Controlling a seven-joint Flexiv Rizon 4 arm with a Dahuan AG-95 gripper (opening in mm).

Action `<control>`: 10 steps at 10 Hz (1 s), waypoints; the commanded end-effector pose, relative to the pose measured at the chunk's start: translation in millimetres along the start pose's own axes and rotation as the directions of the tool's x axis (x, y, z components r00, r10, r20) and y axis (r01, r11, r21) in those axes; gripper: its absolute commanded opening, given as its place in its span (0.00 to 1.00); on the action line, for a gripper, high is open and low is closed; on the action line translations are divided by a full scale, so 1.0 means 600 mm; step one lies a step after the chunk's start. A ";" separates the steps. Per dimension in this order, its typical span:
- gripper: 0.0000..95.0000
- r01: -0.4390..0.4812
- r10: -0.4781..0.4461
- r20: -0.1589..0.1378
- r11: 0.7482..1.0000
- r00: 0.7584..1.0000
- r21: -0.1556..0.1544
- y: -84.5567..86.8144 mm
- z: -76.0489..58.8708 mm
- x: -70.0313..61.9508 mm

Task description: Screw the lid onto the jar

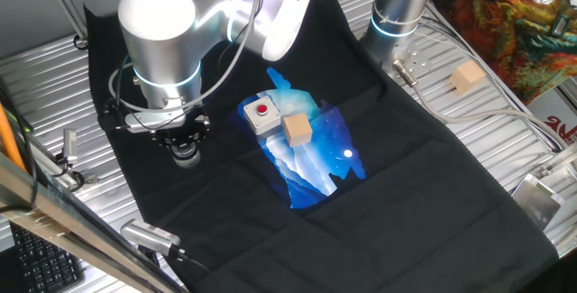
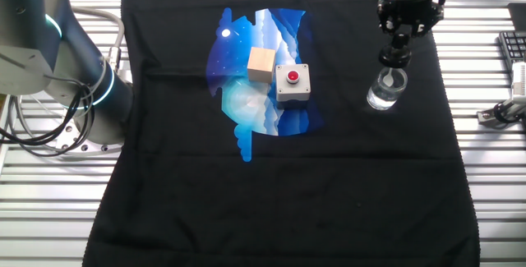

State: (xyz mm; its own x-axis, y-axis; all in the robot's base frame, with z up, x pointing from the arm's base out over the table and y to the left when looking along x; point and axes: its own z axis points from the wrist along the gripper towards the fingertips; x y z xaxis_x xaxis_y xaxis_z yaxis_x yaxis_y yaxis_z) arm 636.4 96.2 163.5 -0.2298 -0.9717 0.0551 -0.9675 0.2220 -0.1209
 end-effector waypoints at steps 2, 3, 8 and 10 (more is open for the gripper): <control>0.00 0.009 -0.009 0.000 1.000 1.000 -0.003 0.000 0.000 -0.001; 0.00 0.010 -0.010 -0.002 1.000 1.000 -0.004 0.000 0.000 -0.001; 0.00 0.019 -0.019 0.004 1.000 1.000 -0.009 0.000 0.000 -0.001; 0.00 0.019 -0.019 0.008 1.000 1.000 -0.011 0.000 0.000 -0.001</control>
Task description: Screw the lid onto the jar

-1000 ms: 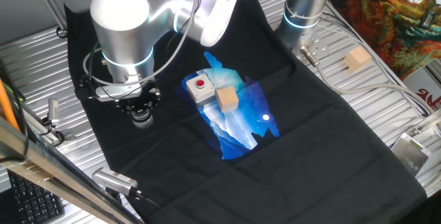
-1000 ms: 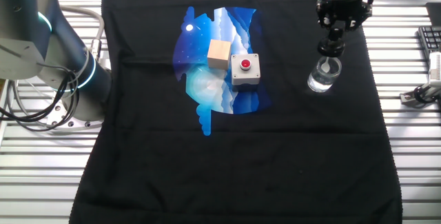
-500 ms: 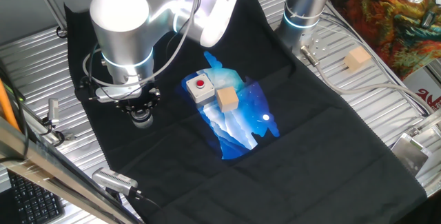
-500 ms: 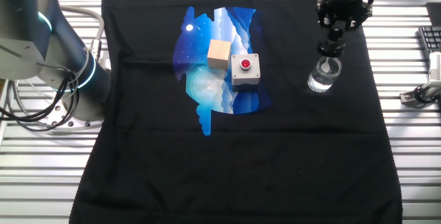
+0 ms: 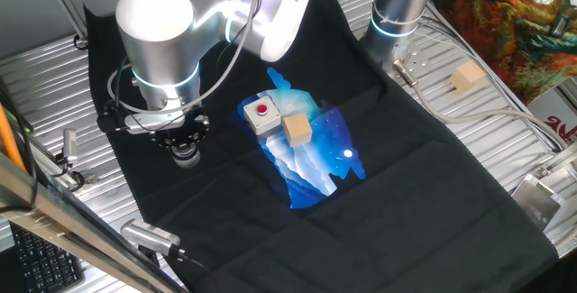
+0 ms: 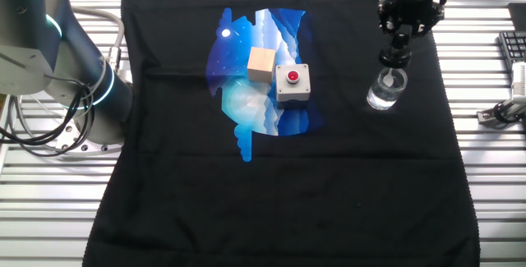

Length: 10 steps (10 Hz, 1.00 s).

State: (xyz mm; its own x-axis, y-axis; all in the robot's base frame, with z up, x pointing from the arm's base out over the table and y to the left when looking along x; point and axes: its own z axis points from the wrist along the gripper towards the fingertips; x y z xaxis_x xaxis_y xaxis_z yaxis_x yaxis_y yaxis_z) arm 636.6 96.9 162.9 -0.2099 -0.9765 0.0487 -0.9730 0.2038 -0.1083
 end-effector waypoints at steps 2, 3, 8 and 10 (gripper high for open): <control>0.00 -0.015 0.015 0.000 1.000 1.000 0.003 0.000 -0.001 0.000; 0.00 -0.030 0.030 0.005 1.000 1.000 0.004 0.000 -0.001 0.000; 0.00 -0.116 0.116 0.001 0.993 0.993 0.019 0.000 -0.001 0.000; 0.00 -0.137 0.137 -0.006 0.990 0.991 0.021 0.000 -0.001 0.000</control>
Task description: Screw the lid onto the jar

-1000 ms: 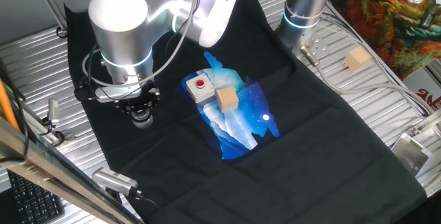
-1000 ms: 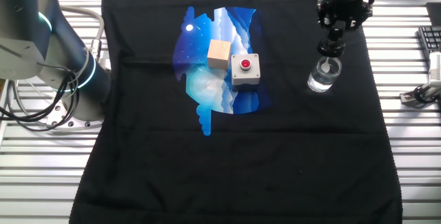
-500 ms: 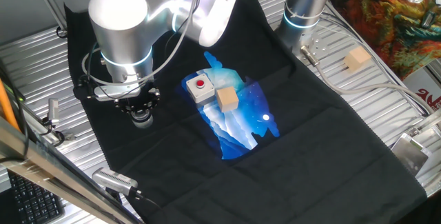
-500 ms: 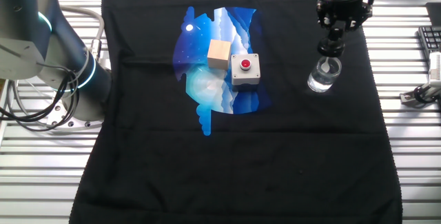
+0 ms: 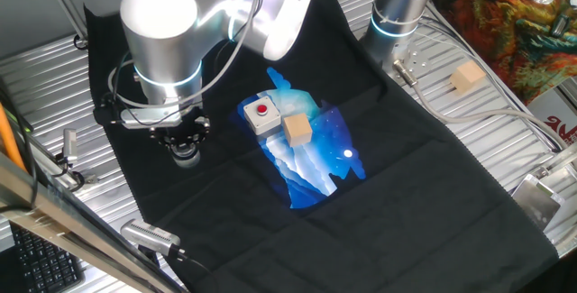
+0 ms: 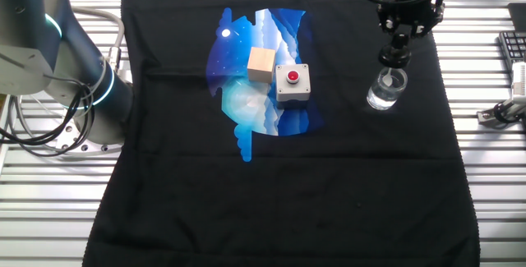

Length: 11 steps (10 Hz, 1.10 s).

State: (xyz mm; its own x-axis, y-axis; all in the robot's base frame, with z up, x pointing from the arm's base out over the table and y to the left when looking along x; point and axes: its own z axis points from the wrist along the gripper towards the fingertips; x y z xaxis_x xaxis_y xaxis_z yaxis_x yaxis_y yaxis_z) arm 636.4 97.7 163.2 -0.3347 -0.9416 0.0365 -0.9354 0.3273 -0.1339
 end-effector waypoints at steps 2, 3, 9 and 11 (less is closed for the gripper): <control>0.00 -0.009 0.009 0.001 1.000 1.000 -0.002 -0.001 0.000 0.001; 0.00 -0.012 0.012 0.002 1.000 1.000 -0.003 -0.001 0.000 0.001; 0.00 -0.016 0.016 0.018 1.000 1.000 -0.003 -0.006 -0.009 0.022; 0.00 -0.007 0.007 0.030 1.000 1.000 -0.006 -0.009 -0.016 0.036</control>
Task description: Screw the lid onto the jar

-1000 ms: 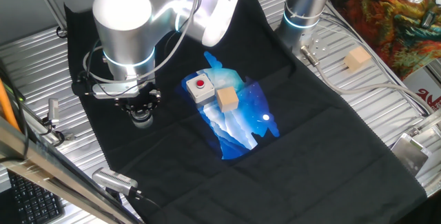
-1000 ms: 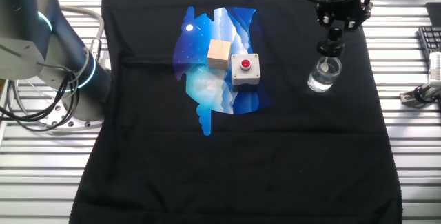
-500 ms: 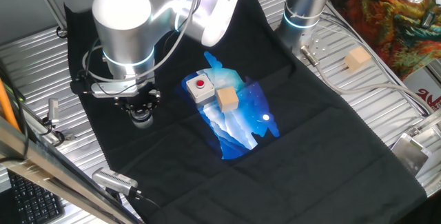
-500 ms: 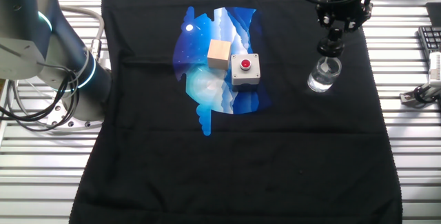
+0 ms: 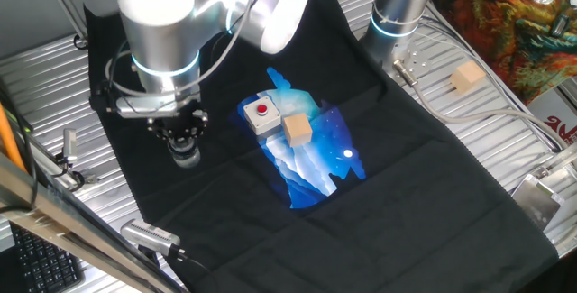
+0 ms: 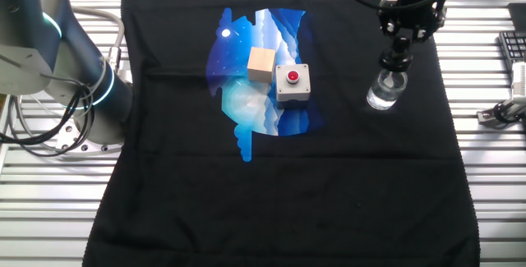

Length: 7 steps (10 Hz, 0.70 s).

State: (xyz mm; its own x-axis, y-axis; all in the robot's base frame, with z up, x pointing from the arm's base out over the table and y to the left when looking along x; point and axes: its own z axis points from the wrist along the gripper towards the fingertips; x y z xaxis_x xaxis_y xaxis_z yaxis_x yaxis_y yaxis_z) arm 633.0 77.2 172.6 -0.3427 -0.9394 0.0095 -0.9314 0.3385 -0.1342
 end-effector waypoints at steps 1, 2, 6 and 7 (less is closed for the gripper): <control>0.00 0.001 -0.001 0.011 1.000 1.000 -0.007 -0.002 -0.006 0.008; 0.00 -0.005 0.005 0.018 1.000 1.000 -0.006 -0.002 -0.006 0.011; 0.00 -0.022 0.023 0.073 1.000 0.997 -0.015 -0.007 -0.001 0.022; 0.00 -0.024 0.025 0.075 1.000 0.997 -0.016 -0.008 -0.001 0.022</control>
State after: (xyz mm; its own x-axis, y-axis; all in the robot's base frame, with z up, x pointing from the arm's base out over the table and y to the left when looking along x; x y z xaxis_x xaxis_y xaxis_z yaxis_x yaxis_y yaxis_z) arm 631.8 62.6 174.2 -0.3572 -0.9313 -0.0714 -0.9241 0.3635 -0.1183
